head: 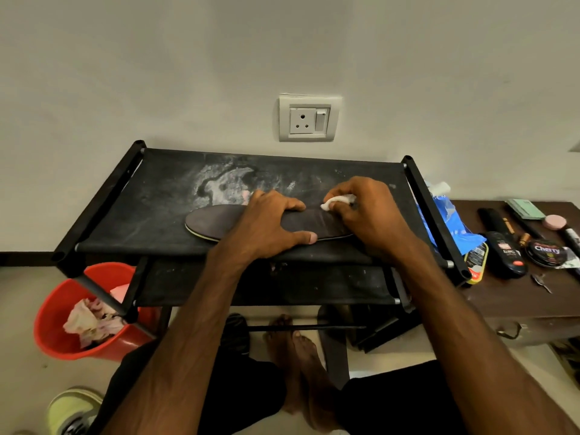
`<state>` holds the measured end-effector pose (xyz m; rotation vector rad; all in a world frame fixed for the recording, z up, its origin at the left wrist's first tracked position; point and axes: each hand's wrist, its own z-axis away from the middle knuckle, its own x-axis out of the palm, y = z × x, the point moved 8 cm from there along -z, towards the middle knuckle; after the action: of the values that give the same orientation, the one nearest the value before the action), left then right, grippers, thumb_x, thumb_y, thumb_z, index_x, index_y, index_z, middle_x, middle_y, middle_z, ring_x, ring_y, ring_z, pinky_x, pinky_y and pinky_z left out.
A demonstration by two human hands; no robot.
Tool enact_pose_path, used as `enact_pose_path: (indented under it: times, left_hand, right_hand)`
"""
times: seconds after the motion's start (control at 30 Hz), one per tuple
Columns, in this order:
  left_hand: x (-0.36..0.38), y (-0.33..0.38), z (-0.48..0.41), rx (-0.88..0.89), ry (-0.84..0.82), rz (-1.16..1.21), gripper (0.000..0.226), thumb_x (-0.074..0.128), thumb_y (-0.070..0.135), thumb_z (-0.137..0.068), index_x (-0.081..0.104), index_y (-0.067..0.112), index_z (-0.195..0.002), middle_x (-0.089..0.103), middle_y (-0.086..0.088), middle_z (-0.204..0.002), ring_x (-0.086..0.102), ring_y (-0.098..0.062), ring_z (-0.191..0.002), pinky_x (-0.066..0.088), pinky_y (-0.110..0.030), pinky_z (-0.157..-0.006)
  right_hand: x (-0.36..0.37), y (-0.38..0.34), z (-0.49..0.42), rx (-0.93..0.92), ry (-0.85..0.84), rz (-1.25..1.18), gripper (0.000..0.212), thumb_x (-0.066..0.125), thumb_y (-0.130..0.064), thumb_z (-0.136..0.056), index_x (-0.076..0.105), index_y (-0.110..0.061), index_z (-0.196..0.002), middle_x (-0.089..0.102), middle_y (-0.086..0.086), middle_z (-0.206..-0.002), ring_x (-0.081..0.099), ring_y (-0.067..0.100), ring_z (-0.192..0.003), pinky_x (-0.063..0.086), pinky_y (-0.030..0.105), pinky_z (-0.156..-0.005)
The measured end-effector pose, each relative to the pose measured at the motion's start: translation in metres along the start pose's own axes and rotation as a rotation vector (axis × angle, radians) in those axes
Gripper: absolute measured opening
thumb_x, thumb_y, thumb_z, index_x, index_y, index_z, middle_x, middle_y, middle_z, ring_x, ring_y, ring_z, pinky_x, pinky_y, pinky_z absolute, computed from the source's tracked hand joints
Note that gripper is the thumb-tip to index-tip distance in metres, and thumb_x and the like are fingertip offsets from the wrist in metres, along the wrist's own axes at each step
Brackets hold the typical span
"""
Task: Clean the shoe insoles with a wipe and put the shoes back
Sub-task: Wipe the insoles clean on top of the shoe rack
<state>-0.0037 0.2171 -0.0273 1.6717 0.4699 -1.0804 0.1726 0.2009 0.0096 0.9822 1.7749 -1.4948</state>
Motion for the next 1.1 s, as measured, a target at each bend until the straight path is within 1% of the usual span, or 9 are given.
enact_pose_path:
  times: [0.13, 0.27, 0.37, 0.47, 0.6, 0.73, 0.87, 0.97, 1.1]
  left_hand:
    - [-0.001, 0.0, 0.0, -0.013, 0.001, 0.02, 0.07, 0.077, 0.065, -0.072, 0.062, 0.033, -0.133, 0.059, 0.005, -0.129, 0.041, -0.019, -0.127, 0.037, -0.04, -0.11]
    - [-0.002, 0.002, 0.001, -0.022, -0.001, 0.034, 0.07, 0.078, 0.062, -0.073, 0.062, 0.033, -0.134, 0.058, 0.003, -0.131, 0.04, -0.02, -0.128, 0.037, -0.04, -0.11]
    - [-0.002, 0.002, 0.002, -0.025, 0.001, 0.027, 0.069, 0.078, 0.062, -0.074, 0.061, 0.033, -0.134, 0.058, 0.003, -0.131, 0.04, -0.021, -0.128, 0.037, -0.039, -0.11]
    - [-0.002, 0.001, 0.003, -0.04, 0.006, 0.062, 0.068, 0.079, 0.06, -0.074, 0.061, 0.033, -0.134, 0.056, 0.003, -0.13, 0.038, -0.02, -0.129, 0.037, -0.037, -0.109]
    - [-0.001, 0.0, 0.004, -0.055, 0.006, 0.068, 0.068, 0.08, 0.06, -0.073, 0.062, 0.033, -0.133, 0.057, 0.002, -0.13, 0.036, -0.021, -0.129, 0.038, -0.041, -0.11]
    - [-0.001, -0.003, 0.002, -0.056, -0.021, 0.053, 0.063, 0.078, 0.062, -0.073, 0.064, 0.037, -0.129, 0.061, 0.002, -0.129, 0.039, -0.022, -0.129, 0.038, -0.042, -0.108]
    - [0.0, 0.0, 0.004, -0.066, -0.007, 0.086, 0.068, 0.08, 0.06, -0.073, 0.063, 0.034, -0.133, 0.059, 0.004, -0.132, 0.037, -0.021, -0.13, 0.037, -0.039, -0.109]
    - [-0.001, 0.0, 0.005, -0.087, -0.003, 0.118, 0.069, 0.082, 0.057, -0.072, 0.062, 0.03, -0.133, 0.057, 0.004, -0.134, 0.035, -0.02, -0.132, 0.035, -0.038, -0.112]
    - [-0.002, 0.0, 0.005, -0.102, -0.009, 0.104, 0.069, 0.082, 0.055, -0.073, 0.062, 0.029, -0.134, 0.057, 0.005, -0.135, 0.035, -0.02, -0.132, 0.036, -0.041, -0.112]
  right_hand:
    - [-0.022, 0.022, -0.003, 0.051, 0.112, -0.075, 0.01, 0.071, -0.023, -0.094, 0.08, -0.028, -0.097, 0.075, -0.01, -0.095, 0.067, 0.004, -0.087, 0.057, 0.031, -0.084]
    - [-0.011, 0.012, -0.004, -0.005, 0.055, -0.085, 0.011, 0.074, -0.022, -0.093, 0.079, -0.031, -0.096, 0.072, -0.016, -0.092, 0.064, -0.004, -0.087, 0.048, 0.015, -0.078]
    - [0.002, 0.003, -0.006, -0.023, -0.012, -0.025, 0.015, 0.073, -0.018, -0.092, 0.08, -0.03, -0.097, 0.075, -0.008, -0.098, 0.067, 0.008, -0.091, 0.055, 0.03, -0.084]
    - [0.006, 0.007, -0.01, 0.03, -0.064, 0.07, 0.018, 0.07, -0.016, -0.09, 0.081, -0.029, -0.097, 0.076, -0.001, -0.094, 0.069, 0.019, -0.087, 0.058, 0.043, -0.084]
    - [0.018, -0.009, -0.01, -0.002, -0.104, 0.151, 0.019, 0.069, -0.014, -0.089, 0.081, -0.026, -0.095, 0.076, 0.0, -0.091, 0.069, 0.02, -0.083, 0.058, 0.039, -0.078]
    - [0.037, -0.037, -0.006, -0.113, -0.163, 0.166, 0.019, 0.071, -0.015, -0.09, 0.081, -0.026, -0.101, 0.075, 0.003, -0.098, 0.068, 0.022, -0.088, 0.058, 0.046, -0.081]
    - [0.02, -0.017, -0.009, 0.017, -0.078, 0.198, 0.019, 0.073, -0.024, -0.085, 0.081, -0.035, -0.097, 0.077, -0.003, -0.095, 0.069, 0.021, -0.088, 0.057, 0.037, -0.079]
    - [0.004, 0.003, -0.011, 0.124, -0.027, 0.233, 0.023, 0.073, -0.021, -0.08, 0.082, -0.035, -0.096, 0.078, -0.002, -0.091, 0.069, 0.023, -0.086, 0.053, 0.032, -0.074]
    - [0.011, -0.011, -0.008, 0.07, -0.029, 0.287, 0.025, 0.072, -0.018, -0.078, 0.082, -0.031, -0.097, 0.077, 0.003, -0.093, 0.069, 0.028, -0.086, 0.057, 0.038, -0.076]
